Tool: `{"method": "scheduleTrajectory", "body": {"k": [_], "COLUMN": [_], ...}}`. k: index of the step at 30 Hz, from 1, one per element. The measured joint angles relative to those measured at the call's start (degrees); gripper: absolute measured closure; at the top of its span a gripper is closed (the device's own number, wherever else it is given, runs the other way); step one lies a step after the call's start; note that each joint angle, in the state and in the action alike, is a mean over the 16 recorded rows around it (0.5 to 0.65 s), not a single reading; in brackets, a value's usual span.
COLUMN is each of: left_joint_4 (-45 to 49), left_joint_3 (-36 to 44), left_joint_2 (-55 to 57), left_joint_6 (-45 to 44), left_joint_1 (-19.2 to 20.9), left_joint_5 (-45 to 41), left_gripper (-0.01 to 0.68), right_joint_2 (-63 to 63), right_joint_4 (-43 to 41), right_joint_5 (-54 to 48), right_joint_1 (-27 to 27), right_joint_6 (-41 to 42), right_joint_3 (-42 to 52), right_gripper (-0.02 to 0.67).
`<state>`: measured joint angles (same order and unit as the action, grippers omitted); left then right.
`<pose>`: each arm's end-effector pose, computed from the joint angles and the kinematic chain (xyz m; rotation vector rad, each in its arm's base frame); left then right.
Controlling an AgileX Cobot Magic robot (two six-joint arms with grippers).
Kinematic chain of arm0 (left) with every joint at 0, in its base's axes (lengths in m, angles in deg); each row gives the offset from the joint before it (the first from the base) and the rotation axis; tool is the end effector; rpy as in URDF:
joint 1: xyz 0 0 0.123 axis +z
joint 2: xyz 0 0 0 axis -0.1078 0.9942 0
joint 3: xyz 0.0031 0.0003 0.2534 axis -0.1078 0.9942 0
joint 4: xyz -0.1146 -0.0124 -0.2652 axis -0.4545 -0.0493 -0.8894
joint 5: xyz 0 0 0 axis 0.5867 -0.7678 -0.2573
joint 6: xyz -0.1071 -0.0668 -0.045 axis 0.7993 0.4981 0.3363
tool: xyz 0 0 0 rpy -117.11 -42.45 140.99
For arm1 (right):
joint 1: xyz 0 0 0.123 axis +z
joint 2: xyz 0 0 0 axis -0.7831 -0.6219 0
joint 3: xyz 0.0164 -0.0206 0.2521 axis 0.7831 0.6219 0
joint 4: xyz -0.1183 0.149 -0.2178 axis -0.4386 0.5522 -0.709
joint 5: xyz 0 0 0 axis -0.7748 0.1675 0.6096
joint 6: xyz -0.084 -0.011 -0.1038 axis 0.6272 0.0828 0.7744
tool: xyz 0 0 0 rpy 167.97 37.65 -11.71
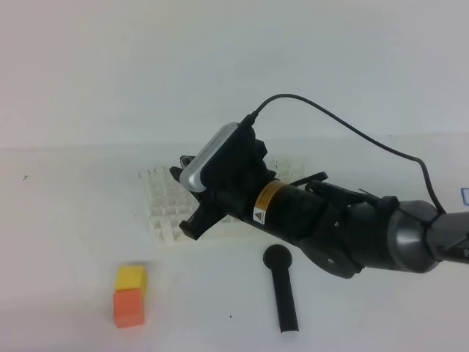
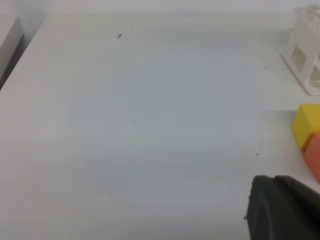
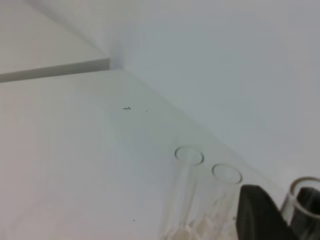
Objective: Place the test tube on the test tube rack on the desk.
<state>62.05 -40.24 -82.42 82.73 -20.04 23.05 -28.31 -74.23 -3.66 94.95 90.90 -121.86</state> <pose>0.1627 -0.0144 0.1700 0.1416 1.8337 0.0419 0.3526 0.3600 0.1399 -0.9082 1.4574 0.5156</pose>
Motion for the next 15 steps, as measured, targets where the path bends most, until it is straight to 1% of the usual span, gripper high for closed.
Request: {"method": "scheduleTrajectory", "body": {"k": [4,7,15], "left_joint_4": [0.0,0.0,0.0], "left_joint_3": [0.0,0.0,0.0], "left_joint_2": [0.0,0.0,-0.1], "left_joint_6": [0.0,0.0,0.0], "left_joint_1": [0.0,0.0,0.0], "left_joint_5": [0.0,0.0,0.0], "left_gripper": [0.674,0.674,0.674], "right_joint_2": [-0.7,-1.1,-1.3], "right_joint_4": [0.1,0.5,1.7], "right_joint_5": [0.8,1.5,2.6], "right_joint_1": [0.0,0.0,0.0], "right_joint_6": [0.2,0.2,0.2], "right_joint_3": [0.0,0.0,0.0], "right_gripper": [0.519,0.492,0.350]}}
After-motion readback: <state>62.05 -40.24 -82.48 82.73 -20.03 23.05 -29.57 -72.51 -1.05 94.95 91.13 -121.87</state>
